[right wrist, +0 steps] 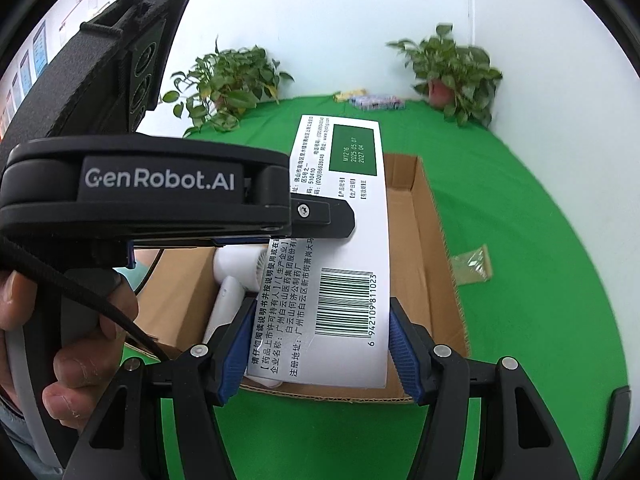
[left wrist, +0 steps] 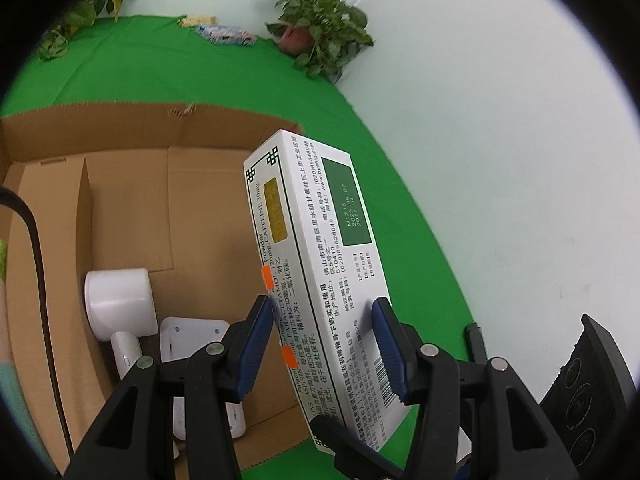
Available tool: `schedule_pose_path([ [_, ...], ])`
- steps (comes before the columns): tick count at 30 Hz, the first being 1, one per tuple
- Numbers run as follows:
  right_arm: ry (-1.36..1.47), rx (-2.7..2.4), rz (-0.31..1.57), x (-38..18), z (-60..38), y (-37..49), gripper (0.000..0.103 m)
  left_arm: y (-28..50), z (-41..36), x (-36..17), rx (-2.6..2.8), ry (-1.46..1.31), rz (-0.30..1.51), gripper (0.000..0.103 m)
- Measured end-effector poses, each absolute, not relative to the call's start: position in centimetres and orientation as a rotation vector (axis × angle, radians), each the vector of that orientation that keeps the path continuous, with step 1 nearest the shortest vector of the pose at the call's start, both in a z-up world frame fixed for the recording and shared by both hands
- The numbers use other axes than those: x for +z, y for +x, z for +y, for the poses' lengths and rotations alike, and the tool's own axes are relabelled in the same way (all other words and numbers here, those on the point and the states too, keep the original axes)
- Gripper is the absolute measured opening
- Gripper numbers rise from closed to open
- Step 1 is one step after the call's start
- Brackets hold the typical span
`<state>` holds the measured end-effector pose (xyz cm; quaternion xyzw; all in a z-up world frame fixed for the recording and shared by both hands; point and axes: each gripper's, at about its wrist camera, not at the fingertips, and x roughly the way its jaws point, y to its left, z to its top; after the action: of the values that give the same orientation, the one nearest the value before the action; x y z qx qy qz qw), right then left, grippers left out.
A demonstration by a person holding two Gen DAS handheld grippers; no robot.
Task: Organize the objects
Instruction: 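Lift the white package with both grippers and carry it over the box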
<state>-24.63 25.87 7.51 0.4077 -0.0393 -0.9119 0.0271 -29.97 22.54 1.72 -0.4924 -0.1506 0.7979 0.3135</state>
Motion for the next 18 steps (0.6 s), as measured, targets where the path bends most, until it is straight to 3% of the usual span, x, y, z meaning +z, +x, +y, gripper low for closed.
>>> schedule_pose_path([
  [18,1.511,-2.654,-0.248,-1.2,28.0,-27.2,0.059,-32.9,25.1,-5.8,2.05,-1.536,-0.318,0.052],
])
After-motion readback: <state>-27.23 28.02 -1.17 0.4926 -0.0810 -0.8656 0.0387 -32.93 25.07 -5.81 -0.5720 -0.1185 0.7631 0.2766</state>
